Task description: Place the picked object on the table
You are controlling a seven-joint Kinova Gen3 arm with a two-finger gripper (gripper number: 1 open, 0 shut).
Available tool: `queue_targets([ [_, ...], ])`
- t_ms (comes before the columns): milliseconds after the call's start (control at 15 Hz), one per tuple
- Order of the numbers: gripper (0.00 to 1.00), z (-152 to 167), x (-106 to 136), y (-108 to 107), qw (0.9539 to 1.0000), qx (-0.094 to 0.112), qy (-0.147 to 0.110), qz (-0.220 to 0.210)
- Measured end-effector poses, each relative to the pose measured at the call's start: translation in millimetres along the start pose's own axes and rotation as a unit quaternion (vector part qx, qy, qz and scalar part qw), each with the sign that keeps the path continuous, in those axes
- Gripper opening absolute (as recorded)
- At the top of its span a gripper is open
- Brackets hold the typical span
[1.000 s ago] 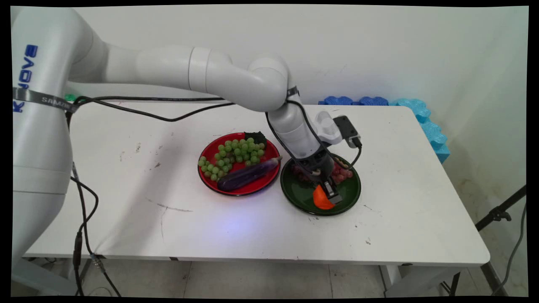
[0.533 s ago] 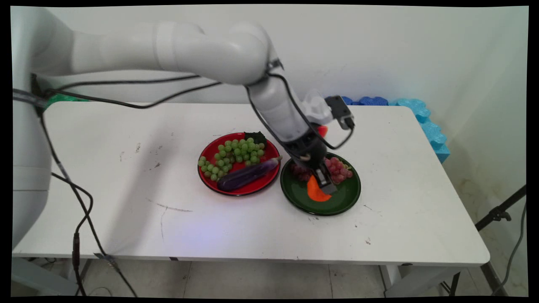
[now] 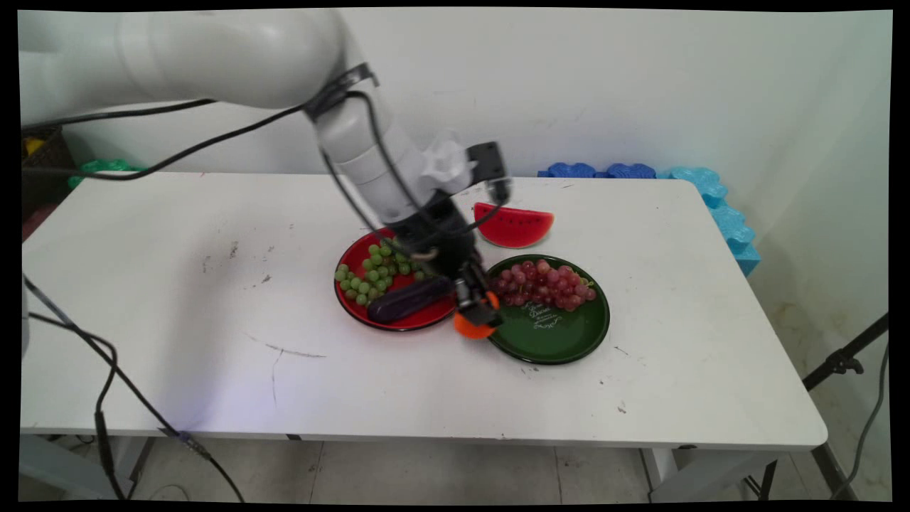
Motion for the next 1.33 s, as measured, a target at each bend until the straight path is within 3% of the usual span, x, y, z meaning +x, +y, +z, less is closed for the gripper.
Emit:
queue_targets([
  [467,0.00,20,-50,-4,1.0000,-0.003,-0.005,0.005],
  [1333,0.00,73,-71,-10,0.9995,-0.005,0.009,0.030],
])
